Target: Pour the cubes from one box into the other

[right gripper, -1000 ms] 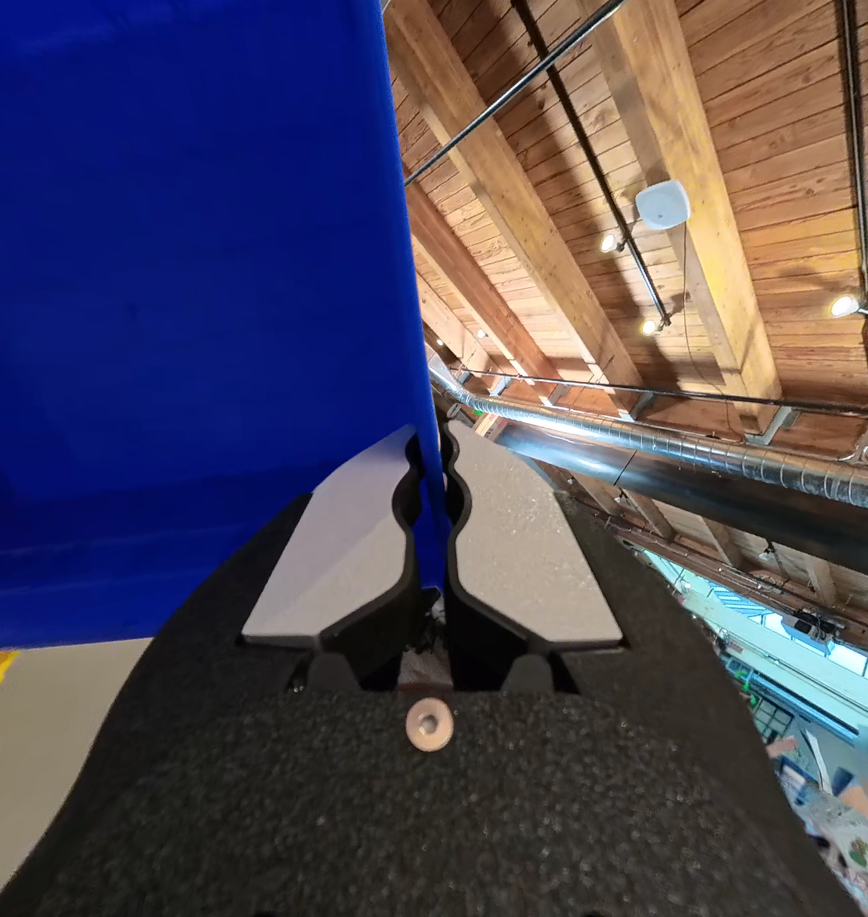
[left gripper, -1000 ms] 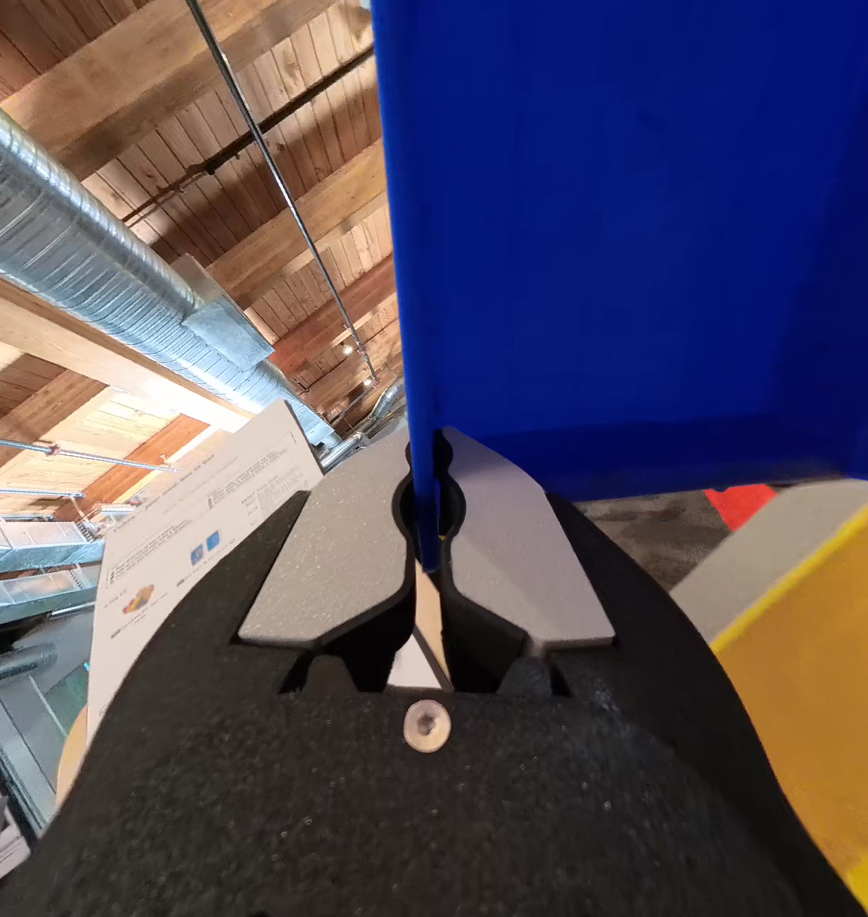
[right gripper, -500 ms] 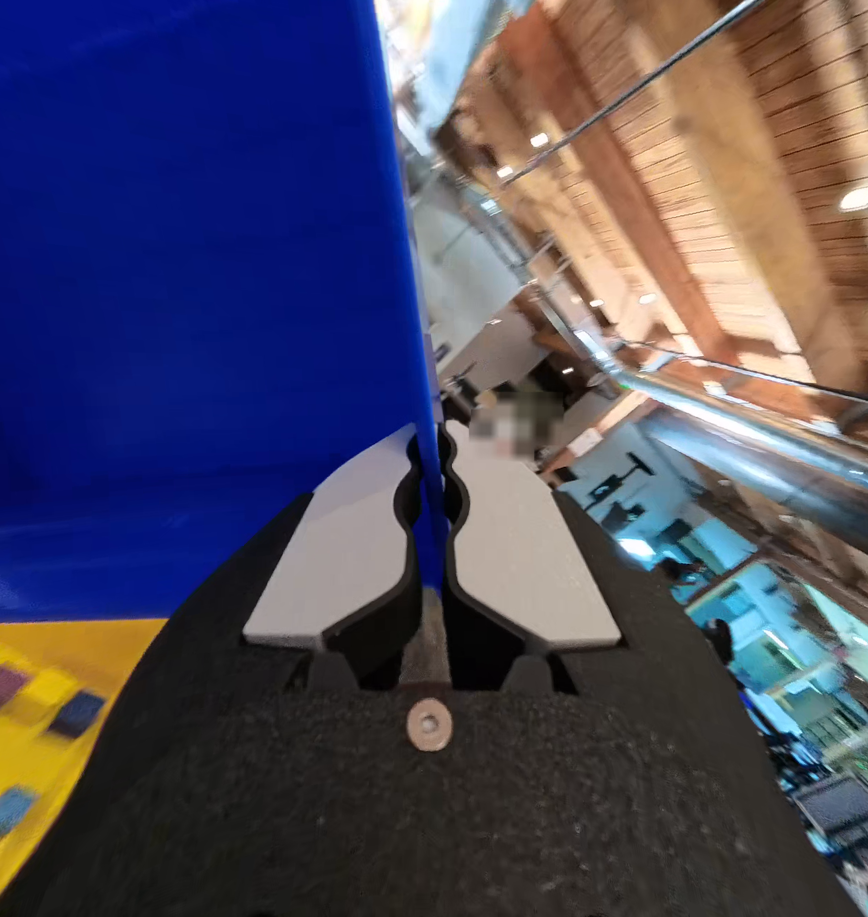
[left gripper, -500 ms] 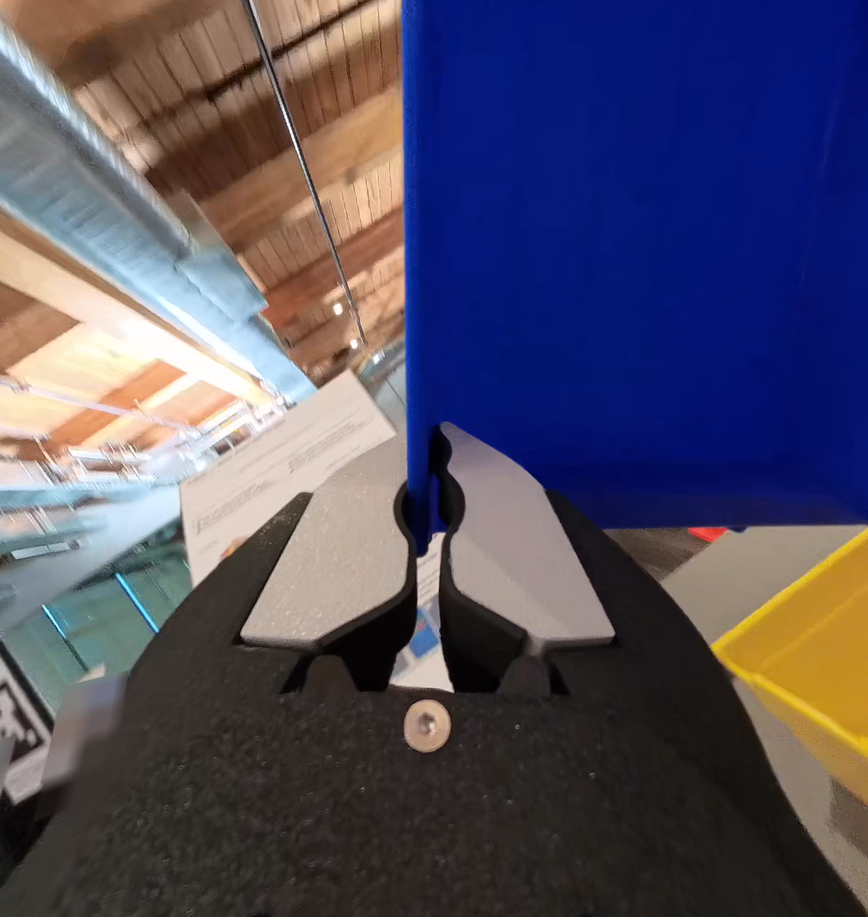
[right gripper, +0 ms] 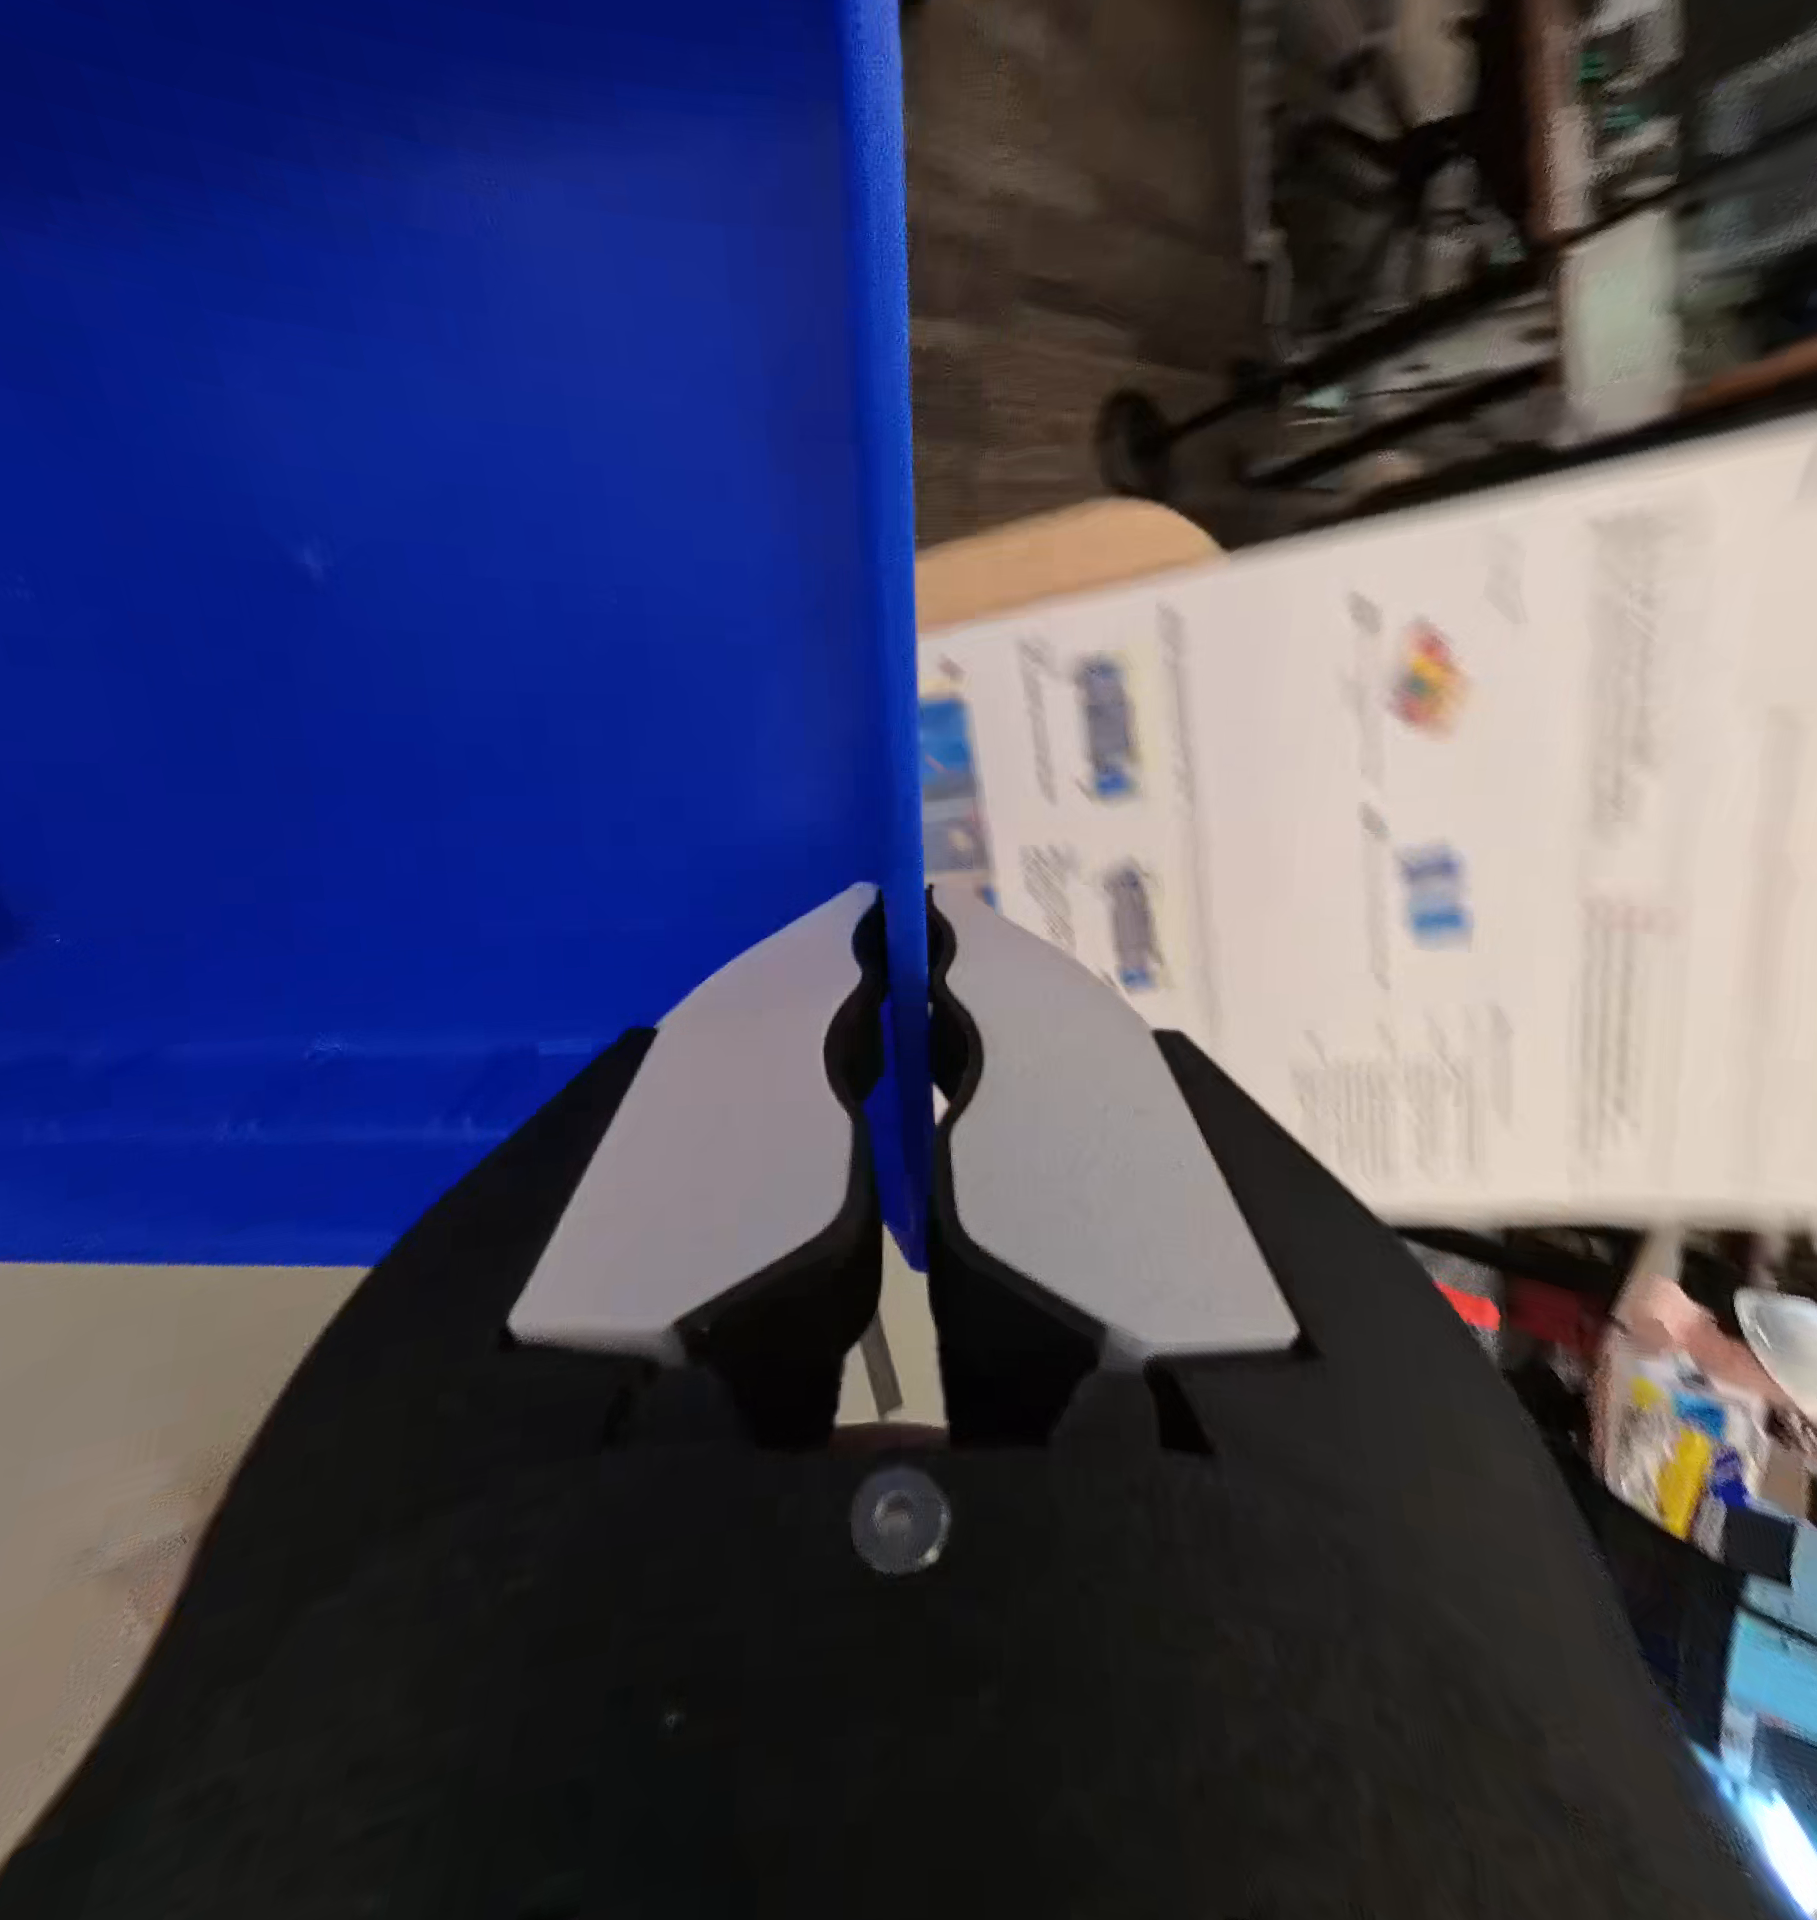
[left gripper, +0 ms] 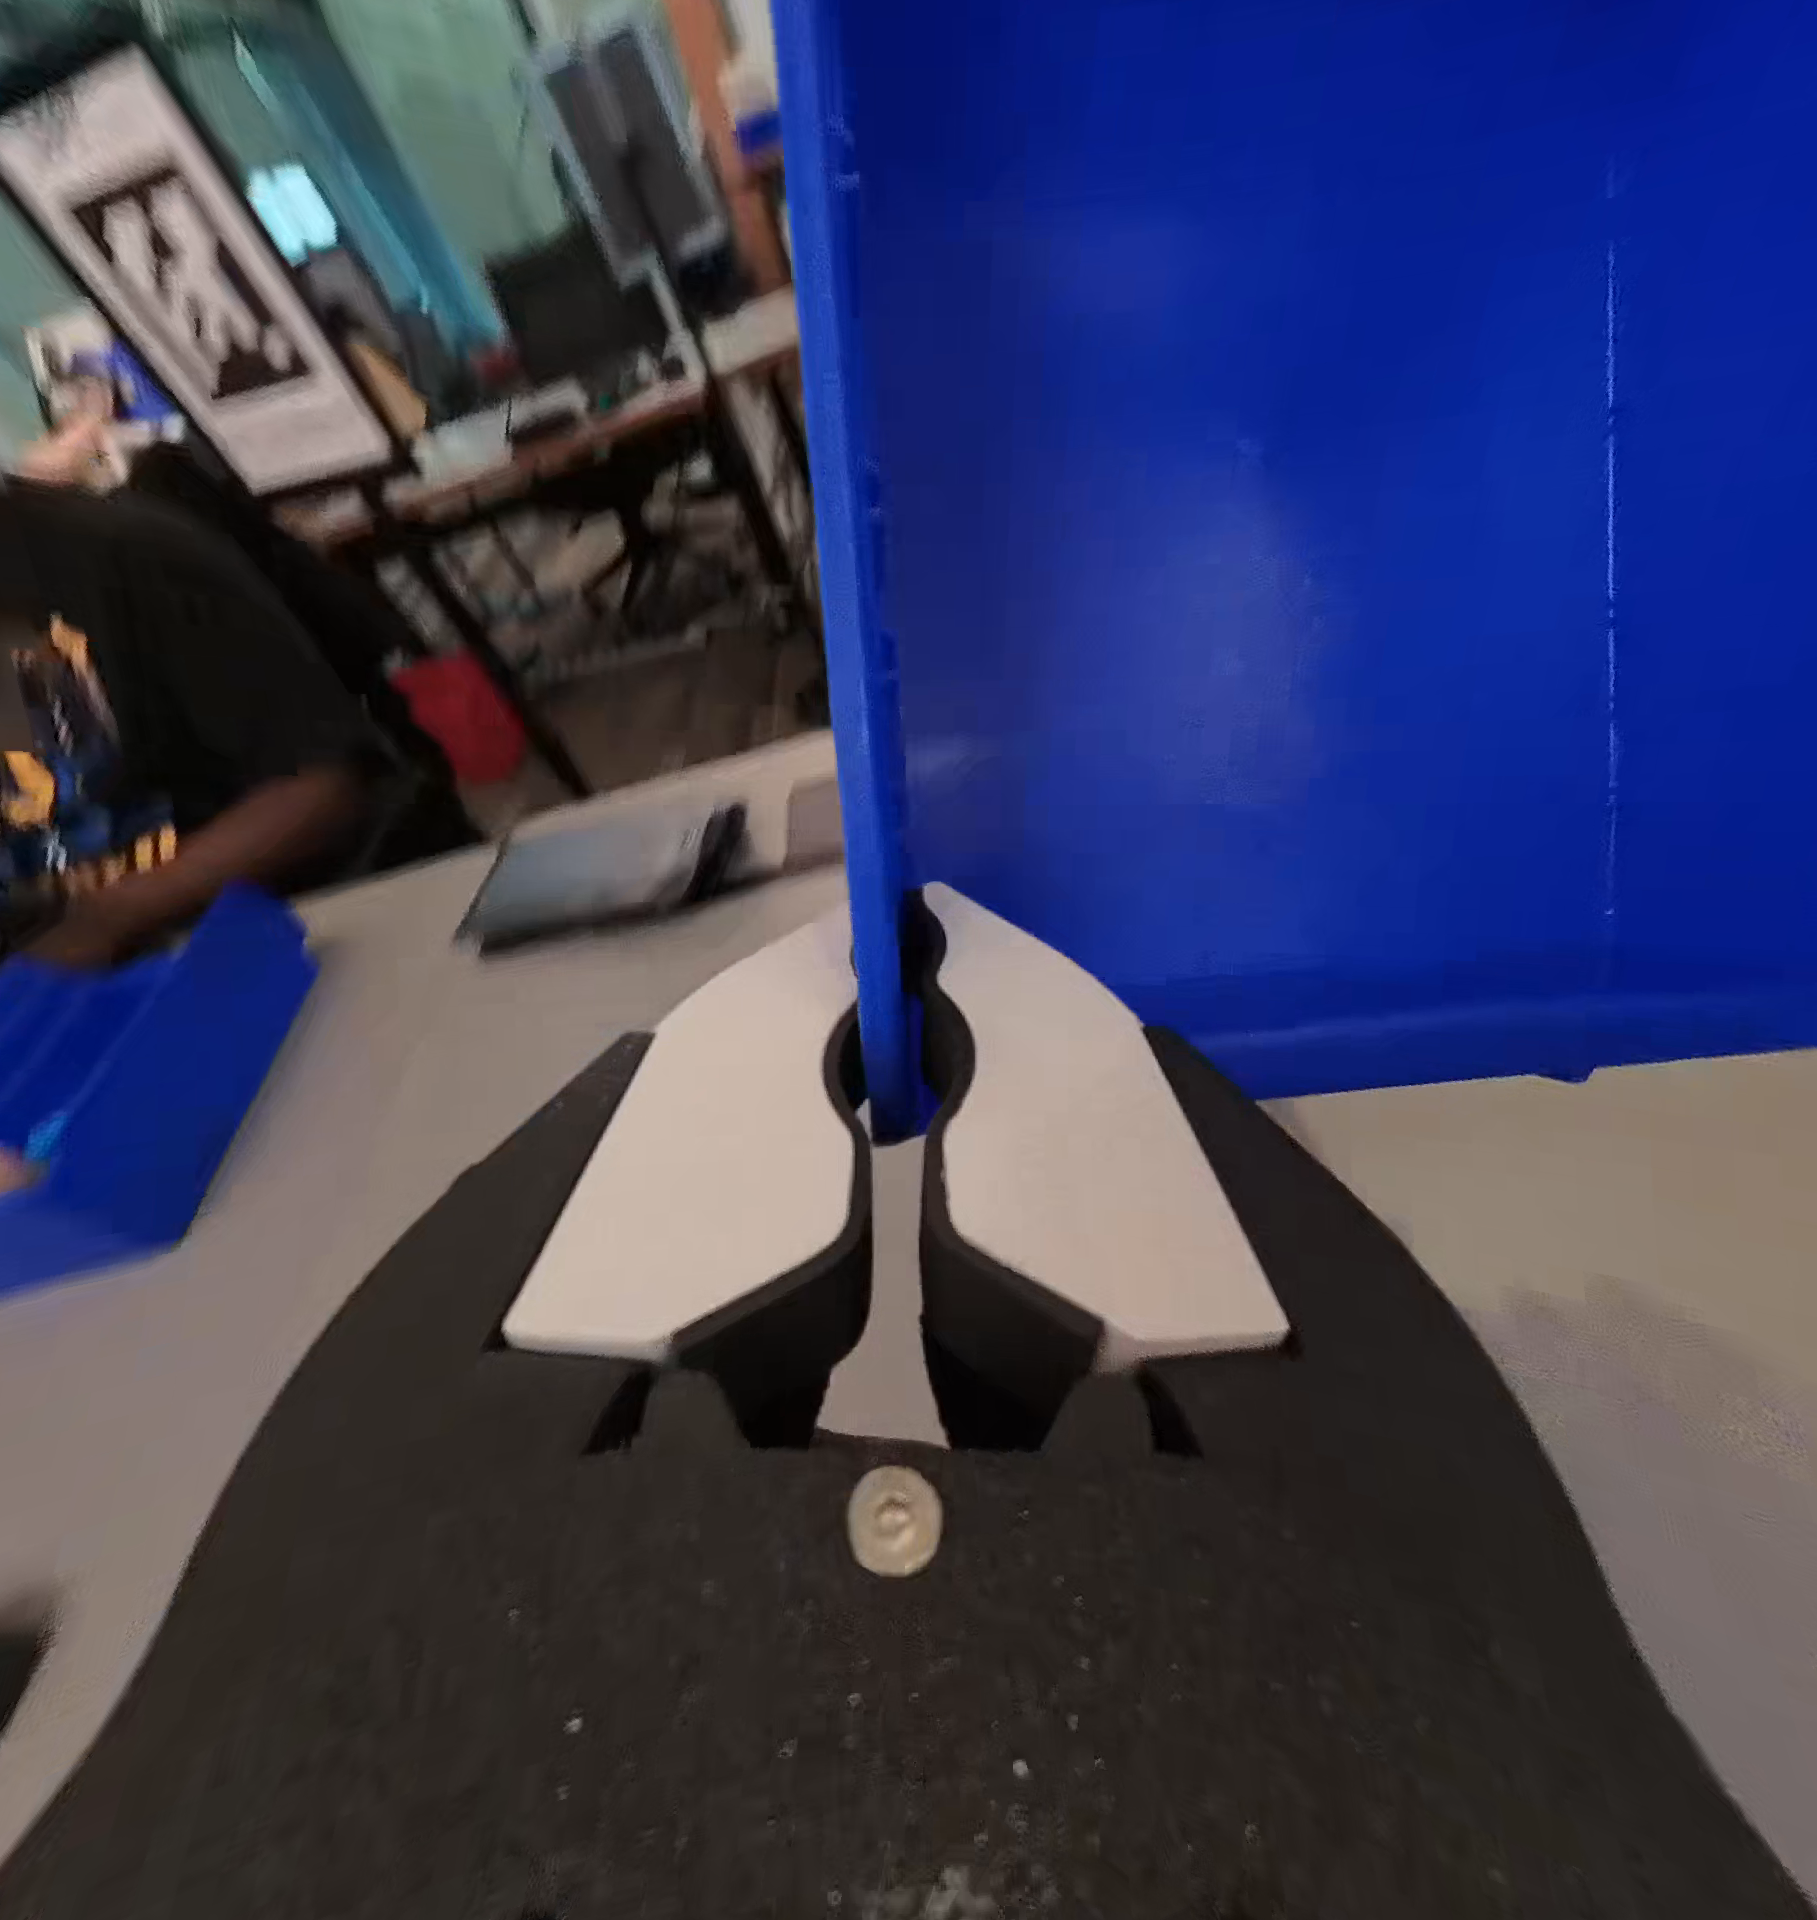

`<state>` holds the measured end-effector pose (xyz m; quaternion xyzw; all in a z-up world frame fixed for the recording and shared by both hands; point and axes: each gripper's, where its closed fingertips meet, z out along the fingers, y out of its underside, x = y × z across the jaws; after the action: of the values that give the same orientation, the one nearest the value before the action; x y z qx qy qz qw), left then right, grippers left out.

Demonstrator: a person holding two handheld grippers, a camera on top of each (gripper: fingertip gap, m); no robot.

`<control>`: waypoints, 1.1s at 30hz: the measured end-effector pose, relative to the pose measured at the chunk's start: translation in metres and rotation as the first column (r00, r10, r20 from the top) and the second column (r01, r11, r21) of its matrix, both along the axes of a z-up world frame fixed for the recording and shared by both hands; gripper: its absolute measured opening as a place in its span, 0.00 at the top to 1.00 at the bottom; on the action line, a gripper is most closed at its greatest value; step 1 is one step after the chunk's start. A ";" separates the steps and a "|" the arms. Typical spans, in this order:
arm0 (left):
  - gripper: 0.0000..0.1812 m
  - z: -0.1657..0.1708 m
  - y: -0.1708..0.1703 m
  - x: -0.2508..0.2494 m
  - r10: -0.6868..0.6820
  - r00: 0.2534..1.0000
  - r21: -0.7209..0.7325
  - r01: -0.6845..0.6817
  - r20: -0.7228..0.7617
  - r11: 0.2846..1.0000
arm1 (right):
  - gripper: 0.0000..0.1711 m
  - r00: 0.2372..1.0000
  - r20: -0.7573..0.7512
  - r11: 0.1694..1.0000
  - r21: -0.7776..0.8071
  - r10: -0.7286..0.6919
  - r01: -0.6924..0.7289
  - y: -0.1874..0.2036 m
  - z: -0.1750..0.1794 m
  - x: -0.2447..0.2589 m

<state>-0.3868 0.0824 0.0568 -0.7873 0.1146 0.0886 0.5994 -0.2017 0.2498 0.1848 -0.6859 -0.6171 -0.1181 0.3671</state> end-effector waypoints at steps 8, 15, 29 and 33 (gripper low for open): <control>0.99 -0.106 -0.020 -0.099 0.135 0.987 -0.288 -0.103 0.092 0.952 | 0.97 0.983 0.168 0.913 -0.408 0.068 0.006 0.041 -0.162 -0.140; 0.98 -0.152 -0.014 -0.122 0.080 0.983 -0.499 0.015 0.168 0.866 | 0.97 0.971 0.229 0.790 -0.608 0.072 0.085 0.061 -0.251 -0.167; 0.93 -0.191 -0.005 -0.145 0.121 0.950 -0.552 0.061 0.287 0.831 | 0.78 0.976 0.214 0.783 -0.615 0.051 0.094 0.075 -0.307 -0.167; 0.74 -0.150 -0.008 -0.165 0.184 0.943 -0.477 -0.031 0.276 0.878 | 0.66 0.999 0.037 0.872 -0.488 0.005 0.014 0.070 -0.238 -0.155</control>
<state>-0.5514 0.0748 -0.0935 -0.9171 -0.0086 -0.0340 0.3972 -0.3568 0.3201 -0.0535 -0.7555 -0.6320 0.0281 0.1702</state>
